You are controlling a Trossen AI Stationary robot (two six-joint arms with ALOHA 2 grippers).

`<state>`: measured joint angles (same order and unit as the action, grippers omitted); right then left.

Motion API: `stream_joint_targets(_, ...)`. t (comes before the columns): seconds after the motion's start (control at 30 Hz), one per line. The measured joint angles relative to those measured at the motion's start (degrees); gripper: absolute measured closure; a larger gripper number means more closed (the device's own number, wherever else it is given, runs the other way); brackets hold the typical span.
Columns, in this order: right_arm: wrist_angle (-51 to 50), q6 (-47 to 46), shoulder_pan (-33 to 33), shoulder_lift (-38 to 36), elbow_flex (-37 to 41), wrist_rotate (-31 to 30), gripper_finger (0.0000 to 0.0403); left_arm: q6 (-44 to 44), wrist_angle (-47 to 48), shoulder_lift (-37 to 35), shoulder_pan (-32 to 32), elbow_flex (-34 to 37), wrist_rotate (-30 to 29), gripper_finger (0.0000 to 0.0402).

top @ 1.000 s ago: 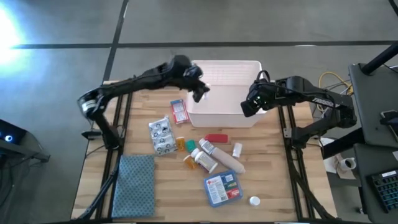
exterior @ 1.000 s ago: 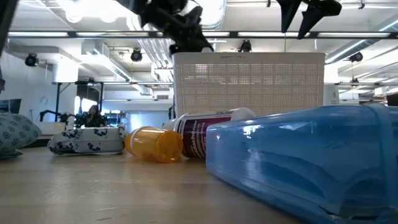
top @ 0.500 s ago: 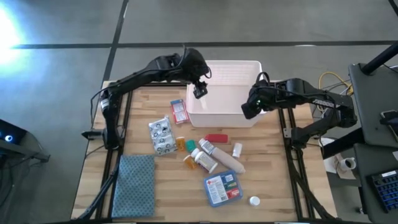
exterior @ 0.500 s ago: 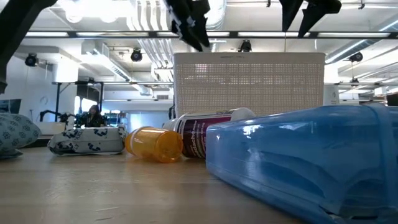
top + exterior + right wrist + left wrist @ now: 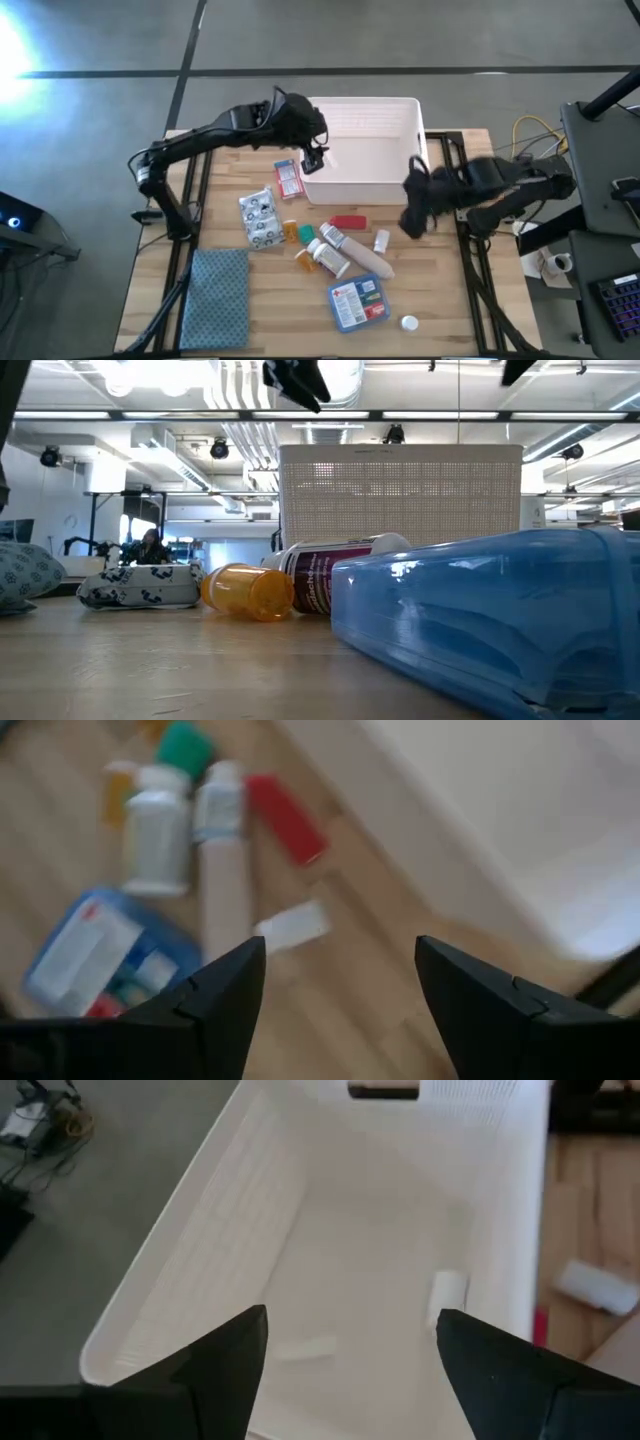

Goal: Pick & place medical supplies in basket/bin
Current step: Put the white medicine bottle into the bin

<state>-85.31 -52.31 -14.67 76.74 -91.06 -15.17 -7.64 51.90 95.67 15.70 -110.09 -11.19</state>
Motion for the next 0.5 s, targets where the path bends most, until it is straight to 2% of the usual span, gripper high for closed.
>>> stream_joint_targets(0.3,0.13,-30.83,-23.2,4.76,3.69,0.29,0.0158,2.82,-19.8,-13.8,-3.73,22.69,-0.08,0.0132)
stream_joint_targets(0.4,0.22,-34.24,-30.44,9.6,3.75,-1.23,0.0158,2.82,-26.96,-18.29,-3.83,30.43,-0.03,0.0132)
stream_joint_targets(0.5,0.74,-34.76,-34.94,15.22,3.21,-0.47,0.0158,2.83,-33.39,-22.51,-3.88,36.45,0.01,0.0132)
